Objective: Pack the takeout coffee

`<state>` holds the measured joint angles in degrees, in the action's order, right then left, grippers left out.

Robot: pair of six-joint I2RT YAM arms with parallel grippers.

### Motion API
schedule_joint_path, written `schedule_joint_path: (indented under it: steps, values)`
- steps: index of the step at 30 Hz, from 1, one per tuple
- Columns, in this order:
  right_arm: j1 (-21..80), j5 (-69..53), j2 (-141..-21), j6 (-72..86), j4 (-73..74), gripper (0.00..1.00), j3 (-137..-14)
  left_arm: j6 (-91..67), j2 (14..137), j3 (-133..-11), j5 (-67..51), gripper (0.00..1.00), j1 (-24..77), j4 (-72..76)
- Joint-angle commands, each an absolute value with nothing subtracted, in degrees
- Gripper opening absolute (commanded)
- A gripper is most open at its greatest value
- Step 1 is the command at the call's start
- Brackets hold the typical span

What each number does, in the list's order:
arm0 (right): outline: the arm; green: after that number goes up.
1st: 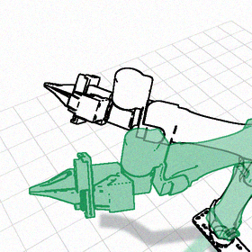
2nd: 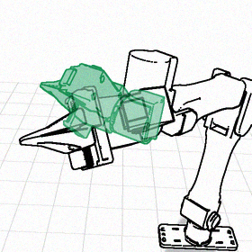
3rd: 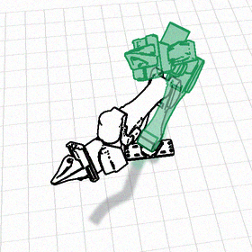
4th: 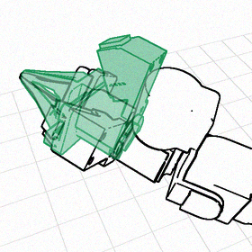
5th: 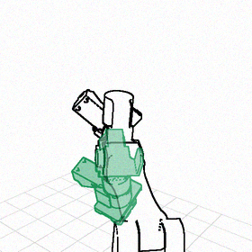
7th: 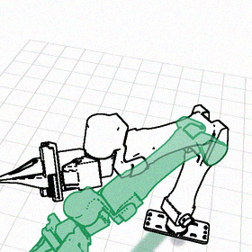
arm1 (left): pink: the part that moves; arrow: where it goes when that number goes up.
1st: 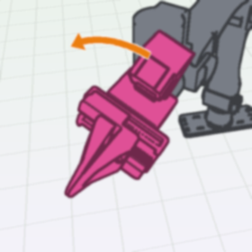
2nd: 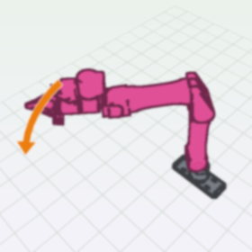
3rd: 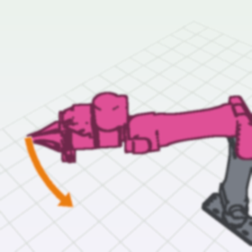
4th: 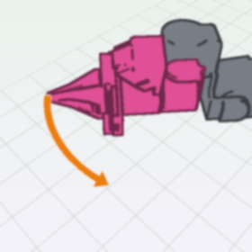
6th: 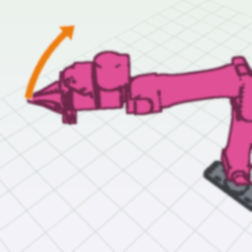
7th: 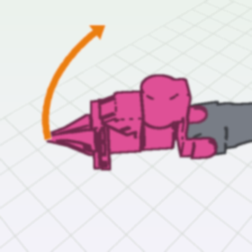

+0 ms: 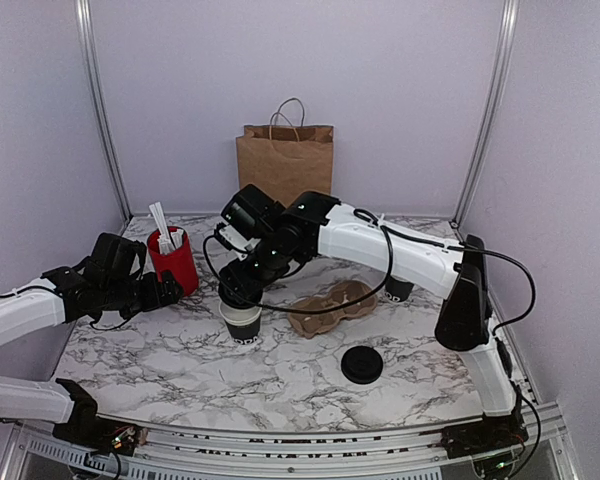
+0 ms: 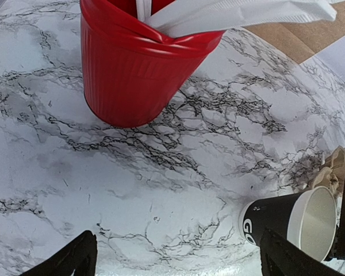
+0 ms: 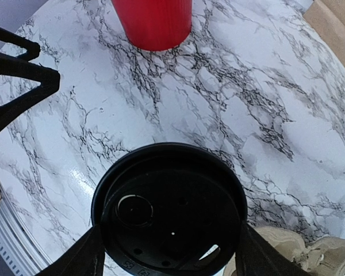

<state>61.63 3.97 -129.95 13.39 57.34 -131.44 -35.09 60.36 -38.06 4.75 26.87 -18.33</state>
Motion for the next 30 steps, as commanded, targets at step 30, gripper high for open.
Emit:
schedule_joint_path:
  steps: [30]
  values:
    - [63.55,4.41,-133.92,13.78,60.38,0.73,-135.14,-34.89,61.44,-36.91,1.75,0.99,26.68,-16.31]
